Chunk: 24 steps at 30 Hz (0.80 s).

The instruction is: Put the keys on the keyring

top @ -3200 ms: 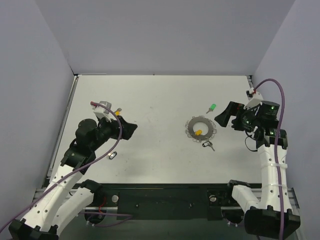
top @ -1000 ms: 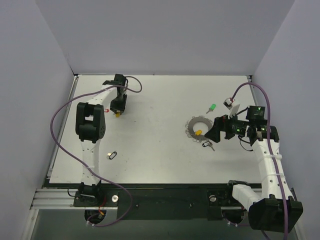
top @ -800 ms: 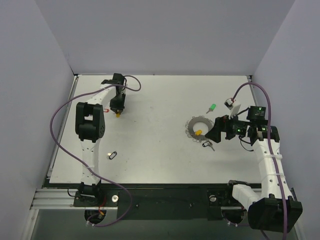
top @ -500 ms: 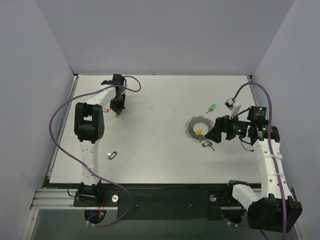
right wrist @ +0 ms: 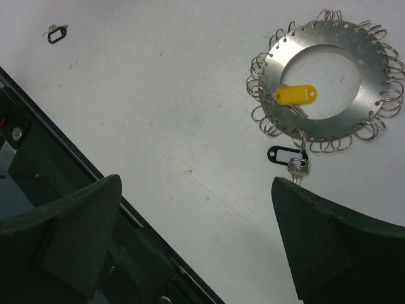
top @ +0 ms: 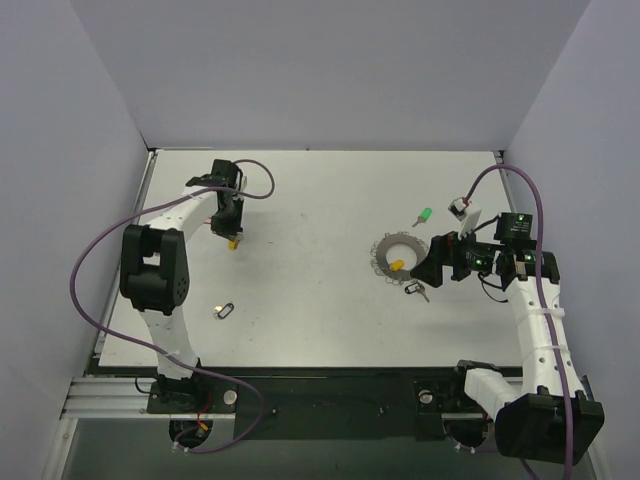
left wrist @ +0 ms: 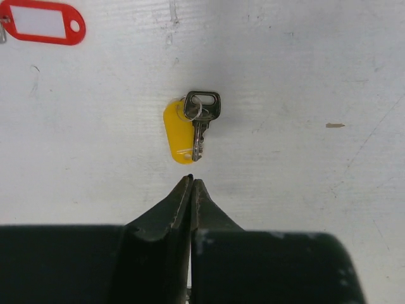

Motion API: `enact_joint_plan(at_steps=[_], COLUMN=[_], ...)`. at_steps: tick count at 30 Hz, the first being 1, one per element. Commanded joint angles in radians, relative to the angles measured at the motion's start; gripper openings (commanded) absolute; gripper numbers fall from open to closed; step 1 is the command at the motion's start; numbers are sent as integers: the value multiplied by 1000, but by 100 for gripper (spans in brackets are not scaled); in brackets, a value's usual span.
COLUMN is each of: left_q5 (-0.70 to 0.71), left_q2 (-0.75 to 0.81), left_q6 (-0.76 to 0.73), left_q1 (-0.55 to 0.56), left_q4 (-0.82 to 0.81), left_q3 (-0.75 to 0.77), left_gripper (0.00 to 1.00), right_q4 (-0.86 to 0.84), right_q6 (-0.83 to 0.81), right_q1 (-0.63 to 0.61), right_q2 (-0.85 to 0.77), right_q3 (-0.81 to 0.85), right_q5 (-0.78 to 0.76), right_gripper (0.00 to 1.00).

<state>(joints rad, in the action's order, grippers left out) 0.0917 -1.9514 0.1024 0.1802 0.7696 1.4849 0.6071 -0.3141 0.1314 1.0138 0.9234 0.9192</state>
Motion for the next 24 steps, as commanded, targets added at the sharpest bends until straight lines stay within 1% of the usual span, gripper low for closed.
enact_joint_plan(at_steps=[1, 2, 4, 7, 9, 11, 13, 17, 24], left_q5=[-21, -21, -24, -20, -23, -29, -30, -23, -9], left_q2=[46, 46, 43, 17, -26, -76, -115, -155, -185], left_q6=[23, 31, 43, 46, 39, 19, -9, -46, -73], left_q1=[-7, -7, -7, -7, -8, -10, -11, -13, -12], left_q4=[-84, -92, -113, -141, -119, -64, -37, 2, 30], left_q3=[-20, -21, -9, 21, 66, 147, 176, 207, 218], left_gripper=[15, 26, 36, 41, 41, 41, 40, 37, 36], right_q4=[13, 11, 13, 13, 14, 14, 14, 16, 19], right_q6=[-17, -19, -19, -20, -22, -23, -23, -25, -26], right_q1=[7, 7, 7, 7, 7, 7, 7, 7, 8], right_q2=[9, 11, 16, 20, 20, 23, 25, 31, 37], right_q3=[12, 11, 12, 11, 11, 11, 12, 14, 15], right_q5=[37, 35, 33, 35, 33, 30, 30, 32, 29], right_gripper=[100, 100, 100, 100, 100, 100, 100, 100, 100])
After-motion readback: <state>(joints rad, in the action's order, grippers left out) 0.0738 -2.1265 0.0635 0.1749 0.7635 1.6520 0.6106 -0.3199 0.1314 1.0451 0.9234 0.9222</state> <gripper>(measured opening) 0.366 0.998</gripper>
